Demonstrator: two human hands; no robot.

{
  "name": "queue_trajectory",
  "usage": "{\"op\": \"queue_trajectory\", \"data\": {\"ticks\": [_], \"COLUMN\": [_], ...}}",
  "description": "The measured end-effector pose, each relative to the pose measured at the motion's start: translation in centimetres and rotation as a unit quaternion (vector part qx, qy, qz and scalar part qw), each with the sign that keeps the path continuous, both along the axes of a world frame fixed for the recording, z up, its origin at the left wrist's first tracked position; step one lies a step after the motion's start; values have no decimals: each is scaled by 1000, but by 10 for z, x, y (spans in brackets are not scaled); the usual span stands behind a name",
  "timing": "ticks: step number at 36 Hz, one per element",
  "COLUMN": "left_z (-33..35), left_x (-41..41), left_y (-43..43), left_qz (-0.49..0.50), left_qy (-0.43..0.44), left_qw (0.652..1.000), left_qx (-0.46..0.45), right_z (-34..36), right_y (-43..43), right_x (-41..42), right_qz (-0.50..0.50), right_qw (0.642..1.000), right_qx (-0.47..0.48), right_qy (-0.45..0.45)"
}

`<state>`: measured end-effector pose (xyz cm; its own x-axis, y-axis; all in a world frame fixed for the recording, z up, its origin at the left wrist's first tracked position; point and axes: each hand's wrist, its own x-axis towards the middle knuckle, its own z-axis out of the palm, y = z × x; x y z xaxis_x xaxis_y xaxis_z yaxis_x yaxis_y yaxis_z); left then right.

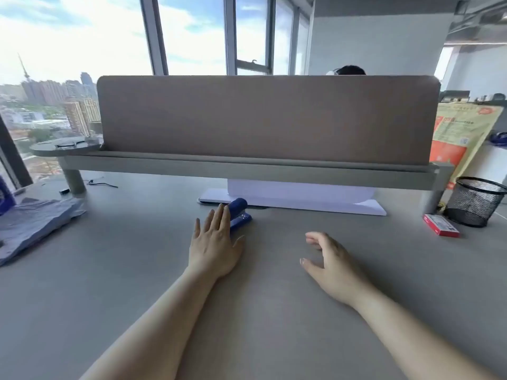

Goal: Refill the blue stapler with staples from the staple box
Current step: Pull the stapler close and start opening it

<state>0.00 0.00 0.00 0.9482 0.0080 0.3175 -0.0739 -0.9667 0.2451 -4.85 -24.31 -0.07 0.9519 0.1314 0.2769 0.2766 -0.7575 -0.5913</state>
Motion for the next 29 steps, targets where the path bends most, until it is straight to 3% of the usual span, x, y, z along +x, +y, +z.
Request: {"op": "queue_trajectory", "data": {"ticks": [9, 20, 25, 29], "left_z": [4, 6, 7, 2], "left_x": [-22, -103, -112, -113], "left_y": [-10, -61, -83, -88], "left_qz": [-52, -206, -194, -185], "left_qy": [7, -19, -35, -51], "left_qw": [999, 978, 979, 981], "left_qx": [2, -14, -55, -14], "right_z": [5, 11, 6, 6], "right_y": [2, -24, -37, -35], "right_x": [-8, -59, -69, -66], "right_qz": [-34, -55, -75, -75], "right_qw": [999, 994, 988, 987], "right_qx": [12, 84, 128, 139], "right_qy": [8, 49, 35, 26]}}
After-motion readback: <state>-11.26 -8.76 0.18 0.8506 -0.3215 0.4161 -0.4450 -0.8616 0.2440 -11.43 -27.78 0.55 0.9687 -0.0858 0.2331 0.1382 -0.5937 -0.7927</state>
